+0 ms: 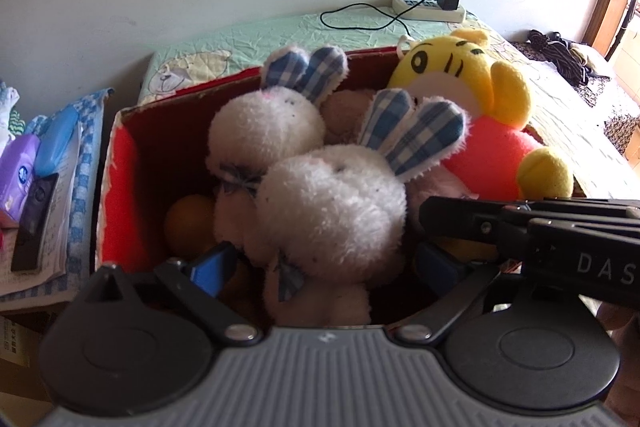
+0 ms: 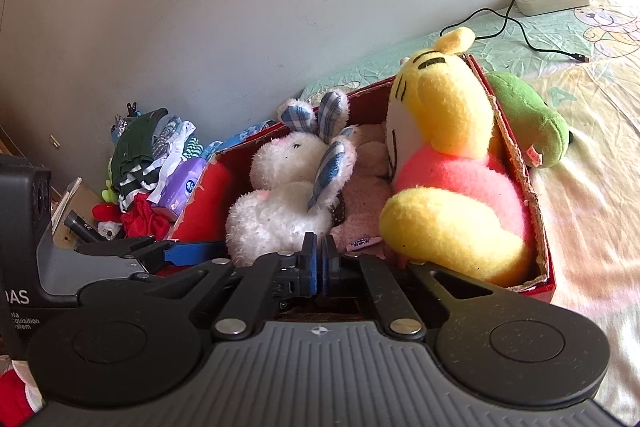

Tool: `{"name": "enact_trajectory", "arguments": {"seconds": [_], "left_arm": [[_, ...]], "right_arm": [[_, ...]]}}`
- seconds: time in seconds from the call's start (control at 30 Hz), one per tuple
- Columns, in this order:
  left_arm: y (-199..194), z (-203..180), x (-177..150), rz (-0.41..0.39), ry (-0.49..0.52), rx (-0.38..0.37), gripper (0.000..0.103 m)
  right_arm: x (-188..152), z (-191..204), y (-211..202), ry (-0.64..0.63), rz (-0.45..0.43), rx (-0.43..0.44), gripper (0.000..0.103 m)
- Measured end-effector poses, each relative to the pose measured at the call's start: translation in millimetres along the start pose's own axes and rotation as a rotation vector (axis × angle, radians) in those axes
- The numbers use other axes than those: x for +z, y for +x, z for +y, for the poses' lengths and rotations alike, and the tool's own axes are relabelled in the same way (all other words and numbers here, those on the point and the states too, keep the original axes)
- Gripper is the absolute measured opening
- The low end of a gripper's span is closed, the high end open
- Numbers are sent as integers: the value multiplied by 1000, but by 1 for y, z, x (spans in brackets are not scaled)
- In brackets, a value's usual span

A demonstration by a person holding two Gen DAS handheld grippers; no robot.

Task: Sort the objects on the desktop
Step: 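Open both grippers and release the bunny inside the box, then move both grippers to the green plush toy beside the box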

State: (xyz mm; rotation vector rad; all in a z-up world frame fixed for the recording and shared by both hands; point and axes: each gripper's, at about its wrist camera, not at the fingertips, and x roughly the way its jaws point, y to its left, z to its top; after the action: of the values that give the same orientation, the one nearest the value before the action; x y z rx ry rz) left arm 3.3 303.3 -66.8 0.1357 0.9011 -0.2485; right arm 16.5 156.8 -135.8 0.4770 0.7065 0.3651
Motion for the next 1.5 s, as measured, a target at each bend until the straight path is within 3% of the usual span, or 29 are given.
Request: {"name": "enact_trajectory", "arguments": {"seconds": [0.23, 0.33, 0.47, 0.6, 0.73, 0.83, 0.97, 1.17, 1.33, 1.5], "left_arm": [[-4, -5, -4, -14, -36, 71, 97], [-10, -11, -7, -34, -55, 122, 97], [-25, -22, -9, -52, -61, 195, 97], [-45, -36, -8, -69, -55, 281, 98], [-67, -53, 5, -109, -63, 331, 98], [-80, -71, 21, -160, -78, 304, 98], [-85, -109, 41, -230, -77, 179, 98], [-47, -180, 61, -229, -18, 3, 98], [5, -219, 68, -141, 0, -53, 95], [51, -243, 70, -119, 19, 18, 95]], "right_arm": [[3, -5, -1, -12, 28, 52, 0], [5, -10, -2, -18, 51, 113, 0], [7, -15, -12, -47, 61, 194, 15], [15, -21, -38, -121, 25, 303, 15], [29, -46, -65, -105, -23, 382, 15], [41, -80, -82, -35, -58, 378, 15], [54, -134, -93, 54, -63, 288, 15], [68, -206, -91, 131, 7, 176, 15], [86, -238, -75, 86, 70, 157, 15], [113, -268, -41, 98, 159, 210, 15]]}}
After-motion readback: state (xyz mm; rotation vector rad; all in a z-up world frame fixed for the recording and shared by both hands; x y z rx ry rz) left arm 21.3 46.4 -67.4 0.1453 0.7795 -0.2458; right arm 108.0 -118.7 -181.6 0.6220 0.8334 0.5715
